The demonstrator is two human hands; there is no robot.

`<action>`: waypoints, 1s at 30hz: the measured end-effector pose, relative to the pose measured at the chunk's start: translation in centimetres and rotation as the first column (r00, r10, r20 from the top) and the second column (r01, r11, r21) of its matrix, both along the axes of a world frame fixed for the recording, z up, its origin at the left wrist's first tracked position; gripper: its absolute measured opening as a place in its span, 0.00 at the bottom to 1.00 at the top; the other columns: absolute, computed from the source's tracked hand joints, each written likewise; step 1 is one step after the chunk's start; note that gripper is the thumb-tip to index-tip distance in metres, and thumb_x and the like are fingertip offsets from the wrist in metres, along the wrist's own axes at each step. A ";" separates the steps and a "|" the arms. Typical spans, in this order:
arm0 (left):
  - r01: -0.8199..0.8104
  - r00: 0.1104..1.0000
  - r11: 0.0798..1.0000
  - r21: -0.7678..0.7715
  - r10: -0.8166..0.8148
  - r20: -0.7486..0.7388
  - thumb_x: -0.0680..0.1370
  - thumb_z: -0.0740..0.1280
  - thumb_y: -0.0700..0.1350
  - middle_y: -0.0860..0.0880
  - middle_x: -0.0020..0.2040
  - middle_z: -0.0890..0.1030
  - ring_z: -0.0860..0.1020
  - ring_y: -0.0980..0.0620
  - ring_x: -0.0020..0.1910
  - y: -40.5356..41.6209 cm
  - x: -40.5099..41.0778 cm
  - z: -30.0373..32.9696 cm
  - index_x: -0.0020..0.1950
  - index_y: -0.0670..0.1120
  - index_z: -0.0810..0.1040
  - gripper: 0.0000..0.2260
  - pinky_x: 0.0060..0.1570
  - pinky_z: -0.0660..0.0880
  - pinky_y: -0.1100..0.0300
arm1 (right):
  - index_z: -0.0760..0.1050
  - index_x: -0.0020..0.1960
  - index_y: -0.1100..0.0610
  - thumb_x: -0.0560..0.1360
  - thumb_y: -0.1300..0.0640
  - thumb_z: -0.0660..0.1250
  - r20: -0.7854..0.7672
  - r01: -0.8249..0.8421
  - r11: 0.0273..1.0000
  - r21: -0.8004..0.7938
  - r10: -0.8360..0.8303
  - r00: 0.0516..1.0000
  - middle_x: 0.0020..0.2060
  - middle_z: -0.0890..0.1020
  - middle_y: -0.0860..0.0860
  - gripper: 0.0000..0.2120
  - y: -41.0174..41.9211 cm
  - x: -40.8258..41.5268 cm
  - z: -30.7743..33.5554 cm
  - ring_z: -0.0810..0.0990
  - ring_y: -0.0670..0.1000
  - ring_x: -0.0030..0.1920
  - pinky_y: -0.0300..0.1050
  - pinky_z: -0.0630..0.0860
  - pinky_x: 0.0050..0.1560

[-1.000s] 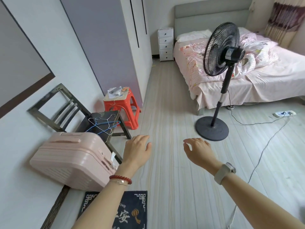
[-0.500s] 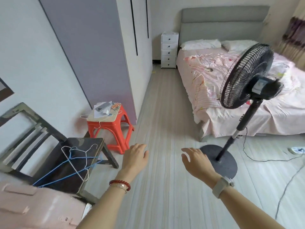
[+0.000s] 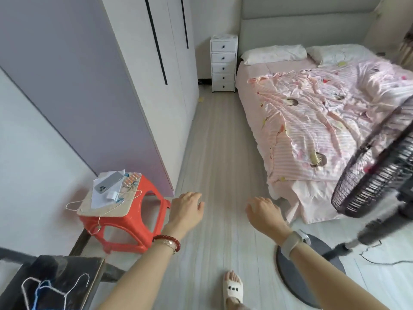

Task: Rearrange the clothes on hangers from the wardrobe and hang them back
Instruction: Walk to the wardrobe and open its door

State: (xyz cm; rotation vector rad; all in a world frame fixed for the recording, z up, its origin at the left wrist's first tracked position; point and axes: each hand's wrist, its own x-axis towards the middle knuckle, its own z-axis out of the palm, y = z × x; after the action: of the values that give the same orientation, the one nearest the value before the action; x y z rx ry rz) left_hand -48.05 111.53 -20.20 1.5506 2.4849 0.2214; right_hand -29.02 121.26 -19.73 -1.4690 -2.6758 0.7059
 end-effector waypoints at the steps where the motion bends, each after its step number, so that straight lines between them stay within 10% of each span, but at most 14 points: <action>1: -0.014 1.000 1.000 0.017 0.014 -0.003 0.80 0.56 0.48 0.47 0.64 0.74 0.72 0.47 0.62 2.9 -1.5 0.6 0.68 0.47 0.70 0.17 0.60 0.67 0.55 | 0.63 0.36 0.52 0.76 0.57 0.53 -0.011 0.003 1.000 0.008 -0.003 1.000 0.43 0.75 0.52 0.10 2.9 -1.6 0.3 0.73 0.56 0.51 0.48 0.67 0.52; 17: -0.097 0.995 0.995 -0.015 0.097 -0.020 0.80 0.55 0.48 0.48 0.62 0.76 0.74 0.47 0.58 35.3 -25.0 -0.5 0.64 0.47 0.72 0.16 0.54 0.69 0.56 | 0.75 0.52 0.57 0.78 0.55 0.52 -0.001 -0.088 0.996 0.013 0.088 0.996 0.53 0.78 0.52 0.14 37.3 -26.4 -1.4 0.73 0.57 0.57 0.46 0.66 0.53; 22: -0.089 0.996 0.991 0.102 0.087 0.024 0.80 0.55 0.47 0.48 0.62 0.75 0.73 0.48 0.59 48.4 -34.1 2.2 0.66 0.46 0.71 0.16 0.56 0.68 0.55 | 0.59 0.31 0.52 0.76 0.59 0.51 -0.033 -0.067 0.997 0.030 0.068 0.997 0.37 0.72 0.50 0.14 48.8 -35.5 1.5 0.68 0.54 0.44 0.45 0.62 0.42; 30: -0.101 0.995 0.980 0.171 0.100 0.018 0.79 0.55 0.46 0.48 0.57 0.77 0.75 0.48 0.53 63.8 -44.6 4.6 0.61 0.46 0.74 0.14 0.52 0.70 0.56 | 0.69 0.41 0.56 0.77 0.57 0.52 -0.071 -0.089 0.994 0.068 0.094 0.993 0.41 0.73 0.49 0.10 63.9 -46.0 3.2 0.68 0.53 0.46 0.44 0.62 0.45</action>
State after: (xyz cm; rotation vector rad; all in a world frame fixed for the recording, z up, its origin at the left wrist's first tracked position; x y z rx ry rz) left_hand -92.63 175.30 -15.59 1.4815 2.5993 0.4695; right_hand -74.99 185.11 -16.52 -1.2868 -2.6975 0.6568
